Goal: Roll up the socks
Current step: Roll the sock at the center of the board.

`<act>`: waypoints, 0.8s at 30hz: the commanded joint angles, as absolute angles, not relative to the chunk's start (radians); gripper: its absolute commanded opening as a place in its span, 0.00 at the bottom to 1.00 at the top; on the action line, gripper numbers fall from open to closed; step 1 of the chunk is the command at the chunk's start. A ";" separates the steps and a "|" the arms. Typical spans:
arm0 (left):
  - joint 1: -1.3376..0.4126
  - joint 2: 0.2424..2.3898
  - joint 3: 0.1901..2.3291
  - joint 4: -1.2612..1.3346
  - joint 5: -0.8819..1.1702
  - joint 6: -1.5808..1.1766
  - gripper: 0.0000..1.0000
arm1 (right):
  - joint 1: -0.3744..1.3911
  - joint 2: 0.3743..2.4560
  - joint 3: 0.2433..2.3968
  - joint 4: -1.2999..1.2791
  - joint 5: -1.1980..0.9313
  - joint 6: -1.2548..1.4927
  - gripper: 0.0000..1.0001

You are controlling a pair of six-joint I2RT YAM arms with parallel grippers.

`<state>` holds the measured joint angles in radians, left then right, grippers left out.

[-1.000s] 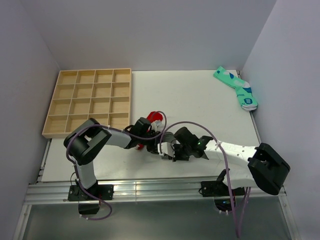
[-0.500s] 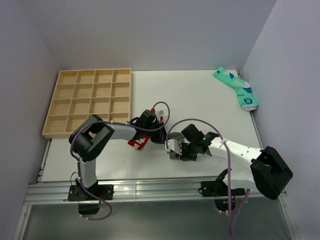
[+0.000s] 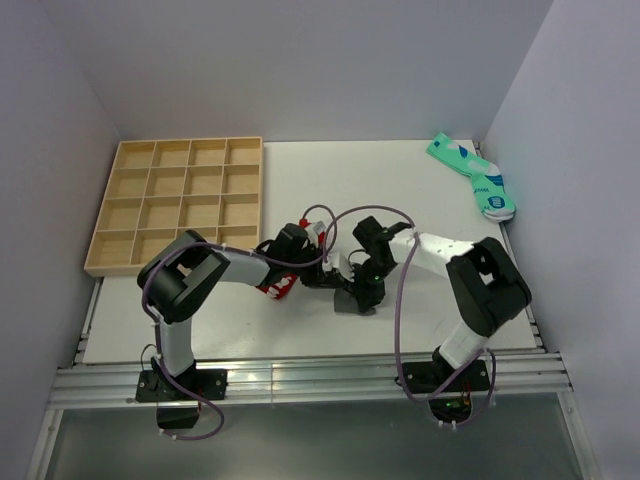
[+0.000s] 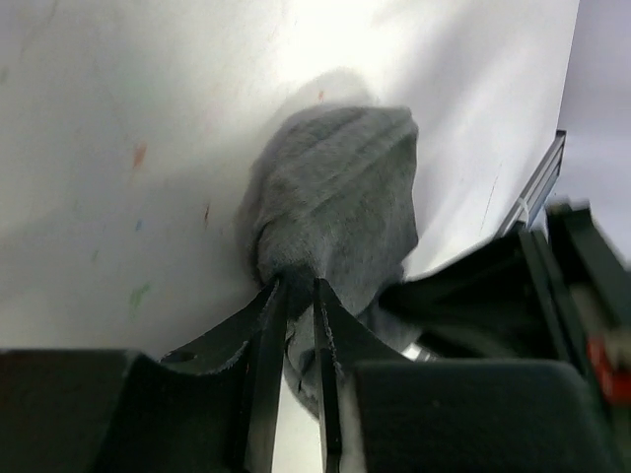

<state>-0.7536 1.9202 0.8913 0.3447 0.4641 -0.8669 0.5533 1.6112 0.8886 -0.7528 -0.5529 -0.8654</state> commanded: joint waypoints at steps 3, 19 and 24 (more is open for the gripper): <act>-0.753 1.844 0.787 0.374 0.425 -0.854 0.25 | 0.506 1.718 0.994 -0.864 -0.612 -0.871 0.17; -0.768 1.572 0.575 0.442 0.238 -0.746 0.38 | 0.494 1.816 1.069 -0.925 -0.604 -0.847 0.17; -0.854 1.506 0.552 0.465 0.186 -0.644 0.38 | 0.494 1.853 1.121 -0.995 -0.621 -0.857 0.18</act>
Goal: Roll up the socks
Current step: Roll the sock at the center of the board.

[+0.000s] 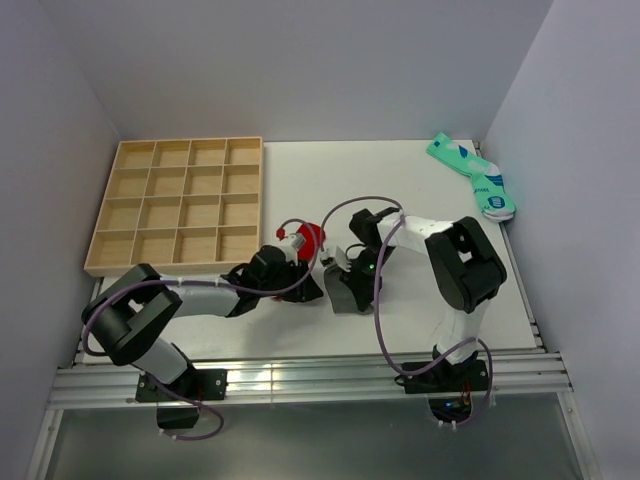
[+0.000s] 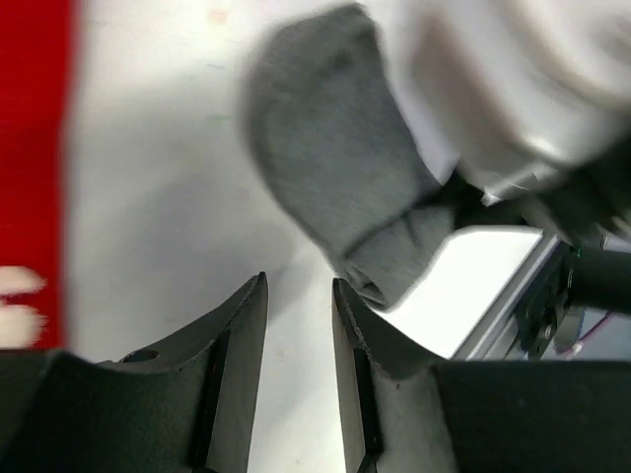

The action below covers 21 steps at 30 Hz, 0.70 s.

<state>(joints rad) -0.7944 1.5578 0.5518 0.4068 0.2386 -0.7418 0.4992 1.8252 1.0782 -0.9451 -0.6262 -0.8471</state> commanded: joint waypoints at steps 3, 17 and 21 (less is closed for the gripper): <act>-0.917 1.496 0.577 0.459 0.146 -0.571 0.42 | 0.494 1.887 1.158 -1.035 -0.640 -0.861 0.18; -1.049 1.581 0.675 0.483 0.018 -0.364 0.59 | 0.492 1.986 1.261 -1.127 -0.683 -0.848 0.19; -1.057 1.637 0.693 0.506 0.032 -0.345 0.60 | 0.494 2.003 1.285 -1.144 -0.695 -0.842 0.19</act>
<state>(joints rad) -1.0496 1.6043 0.6590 0.4660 0.0536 -0.4019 0.4992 1.9934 1.2453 -1.1130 -0.6754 -0.8459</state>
